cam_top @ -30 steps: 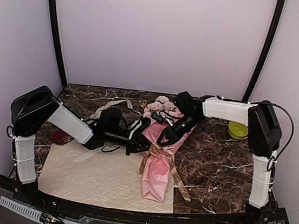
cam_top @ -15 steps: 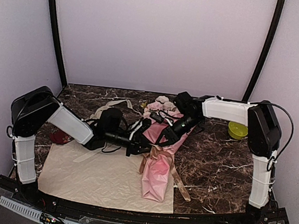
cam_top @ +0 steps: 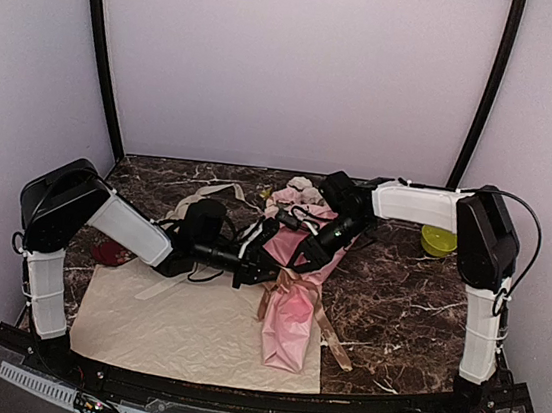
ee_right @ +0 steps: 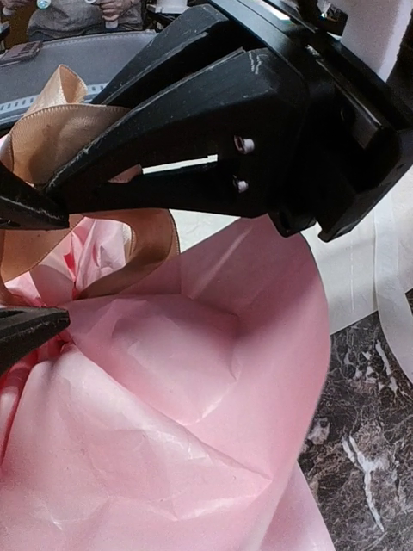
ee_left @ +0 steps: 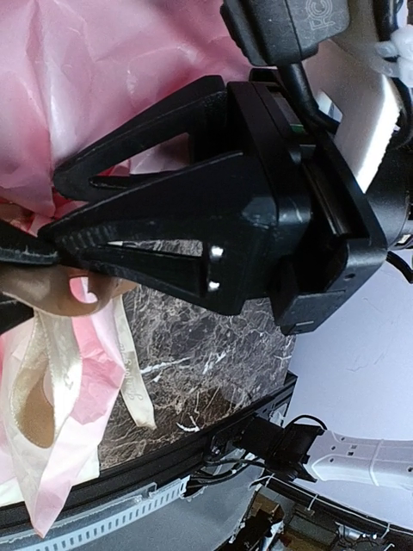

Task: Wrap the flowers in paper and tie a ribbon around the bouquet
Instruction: Cross the half-tied ribbon over the folded bouquet.

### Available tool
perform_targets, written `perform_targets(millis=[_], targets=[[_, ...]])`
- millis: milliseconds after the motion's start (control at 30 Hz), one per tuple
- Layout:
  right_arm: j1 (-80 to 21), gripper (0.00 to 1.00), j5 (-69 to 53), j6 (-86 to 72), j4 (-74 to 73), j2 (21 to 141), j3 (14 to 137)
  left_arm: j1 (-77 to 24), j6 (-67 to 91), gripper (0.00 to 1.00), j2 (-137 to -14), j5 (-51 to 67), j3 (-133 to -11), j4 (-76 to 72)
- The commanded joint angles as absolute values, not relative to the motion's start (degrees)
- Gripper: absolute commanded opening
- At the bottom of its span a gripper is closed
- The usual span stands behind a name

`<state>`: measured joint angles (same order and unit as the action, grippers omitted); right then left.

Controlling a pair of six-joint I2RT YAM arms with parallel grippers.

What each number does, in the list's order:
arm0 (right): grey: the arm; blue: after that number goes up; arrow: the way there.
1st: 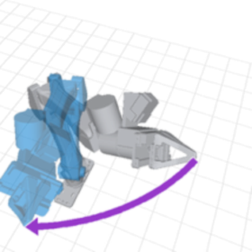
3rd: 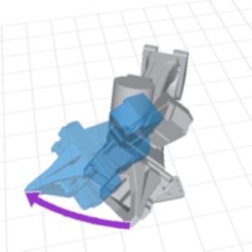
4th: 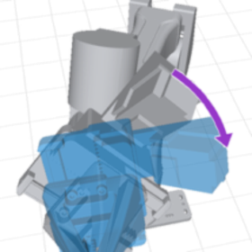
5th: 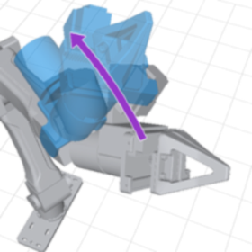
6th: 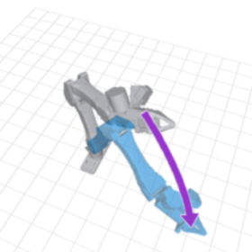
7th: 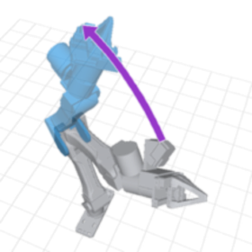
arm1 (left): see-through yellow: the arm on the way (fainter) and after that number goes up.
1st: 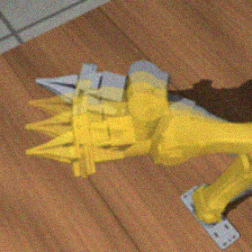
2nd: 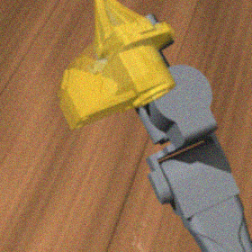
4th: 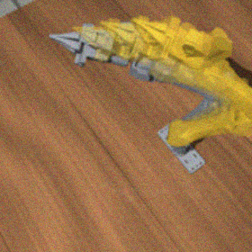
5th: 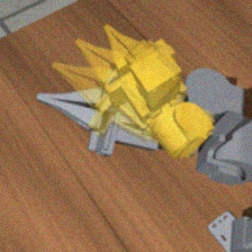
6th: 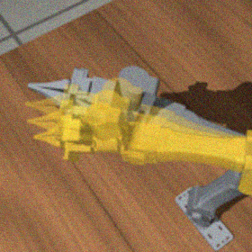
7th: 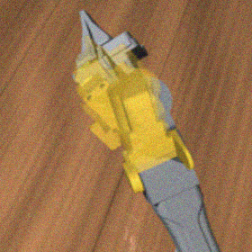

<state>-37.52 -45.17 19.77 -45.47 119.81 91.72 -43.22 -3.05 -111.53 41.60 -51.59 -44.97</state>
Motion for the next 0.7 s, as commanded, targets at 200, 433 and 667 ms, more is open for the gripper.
perform_targets(millis=[200, 433, 667], targets=[[-39.24, 0.32, -48.01, 22.28, -47.06, 118.19, 89.93, -42.36, -3.16, 0.10, -110.57, 40.93, -51.12, -45.76], [-39.90, 0.27, -48.08, 21.58, -45.88, 118.41, 90.32, -42.36, -2.97, 0.10, -110.59, 41.15, -50.92, -46.08], [-39.55, 0.24, -47.19, 20.31, -45.48, 118.44, 91.42, -42.36, -3.57, 0.10, -110.57, 41.90, -51.41, -44.98]])
